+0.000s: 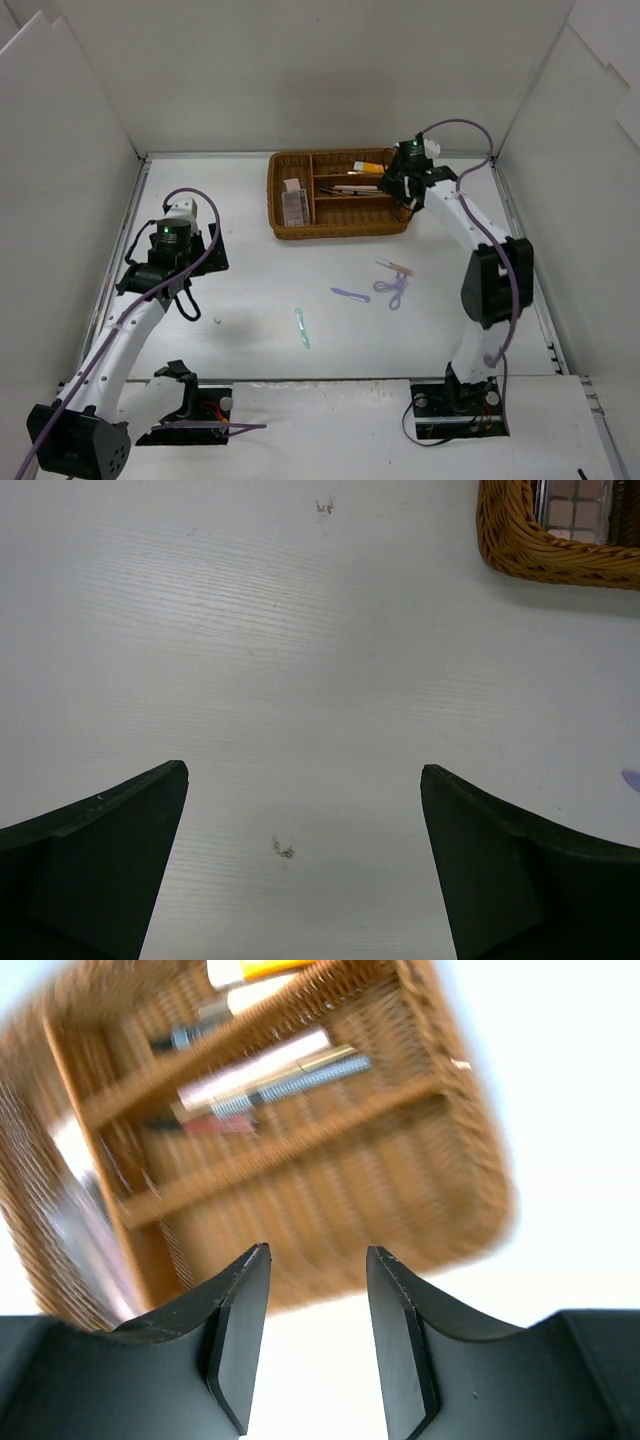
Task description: Organize the makeup
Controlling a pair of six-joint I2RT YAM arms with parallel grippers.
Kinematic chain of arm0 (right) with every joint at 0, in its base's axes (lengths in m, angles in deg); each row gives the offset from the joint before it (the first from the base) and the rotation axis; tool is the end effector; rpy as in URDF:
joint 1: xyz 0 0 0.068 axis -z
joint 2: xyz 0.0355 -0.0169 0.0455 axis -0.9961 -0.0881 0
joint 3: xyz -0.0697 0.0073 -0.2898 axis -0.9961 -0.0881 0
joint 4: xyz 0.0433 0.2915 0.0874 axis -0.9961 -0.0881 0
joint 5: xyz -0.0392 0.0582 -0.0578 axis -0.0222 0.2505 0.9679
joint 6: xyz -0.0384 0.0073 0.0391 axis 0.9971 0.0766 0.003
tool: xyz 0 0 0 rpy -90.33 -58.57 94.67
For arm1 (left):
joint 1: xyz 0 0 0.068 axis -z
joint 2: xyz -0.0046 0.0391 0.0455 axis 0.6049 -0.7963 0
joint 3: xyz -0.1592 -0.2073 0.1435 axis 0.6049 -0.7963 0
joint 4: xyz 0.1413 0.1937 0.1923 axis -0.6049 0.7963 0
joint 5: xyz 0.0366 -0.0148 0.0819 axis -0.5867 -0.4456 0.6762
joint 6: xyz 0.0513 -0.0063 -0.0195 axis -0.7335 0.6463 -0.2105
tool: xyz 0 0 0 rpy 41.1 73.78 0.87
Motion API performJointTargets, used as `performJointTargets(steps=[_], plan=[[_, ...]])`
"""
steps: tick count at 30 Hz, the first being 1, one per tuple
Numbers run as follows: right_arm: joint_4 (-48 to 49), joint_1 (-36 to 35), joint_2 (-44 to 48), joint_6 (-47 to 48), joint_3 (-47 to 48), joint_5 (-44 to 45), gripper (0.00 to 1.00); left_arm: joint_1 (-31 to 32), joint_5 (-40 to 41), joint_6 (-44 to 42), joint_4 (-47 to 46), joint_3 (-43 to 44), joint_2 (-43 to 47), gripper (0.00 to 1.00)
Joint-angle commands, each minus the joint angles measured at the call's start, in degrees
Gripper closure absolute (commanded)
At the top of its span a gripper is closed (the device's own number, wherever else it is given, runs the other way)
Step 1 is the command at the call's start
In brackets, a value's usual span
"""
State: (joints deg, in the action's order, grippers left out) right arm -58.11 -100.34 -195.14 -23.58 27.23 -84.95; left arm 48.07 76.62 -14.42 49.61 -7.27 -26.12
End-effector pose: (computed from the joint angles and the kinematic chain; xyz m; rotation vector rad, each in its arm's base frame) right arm 0.4849 0.1306 0.3061 0.5129 2.0966 0.4937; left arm 0.2411 -0.0441 0.3227 -0.2263 2.1896 -0.2512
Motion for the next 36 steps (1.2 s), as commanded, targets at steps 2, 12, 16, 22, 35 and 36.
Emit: performJointTargets(steps=[2, 12, 16, 22, 35, 36], plan=[[0.52, 0.10, 14.87, 29.31, -12.49, -1.28, 0.59, -0.31, -0.15, -0.95, -2.68, 1.18, -0.22, 0.03], [-2.46, 0.19, 18.50, 52.30, -26.84, -8.48, 0.55, -0.31, -0.76, -0.87, -3.04, 1.27, -1.45, 0.03], [-2.81, 0.11, 15.42, 58.53, -27.02, -10.77, 0.55, -0.31, -0.50, -0.78, -3.04, 1.27, -1.27, 0.03], [-2.73, 0.11, 11.91, 63.11, -25.09, -18.49, 0.56, -0.31, -0.41, -0.78, -2.95, 0.92, -0.83, 0.03], [-5.10, -0.16, 6.36, 66.99, -24.73, -21.06, 0.57, -0.31, 0.20, -0.78, -2.68, 0.57, -0.04, 0.03], [-5.27, -0.25, 5.93, 67.16, -24.90, -20.80, 0.57, -0.31, 0.12, -0.78, -2.77, 0.65, -0.04, 0.03]])
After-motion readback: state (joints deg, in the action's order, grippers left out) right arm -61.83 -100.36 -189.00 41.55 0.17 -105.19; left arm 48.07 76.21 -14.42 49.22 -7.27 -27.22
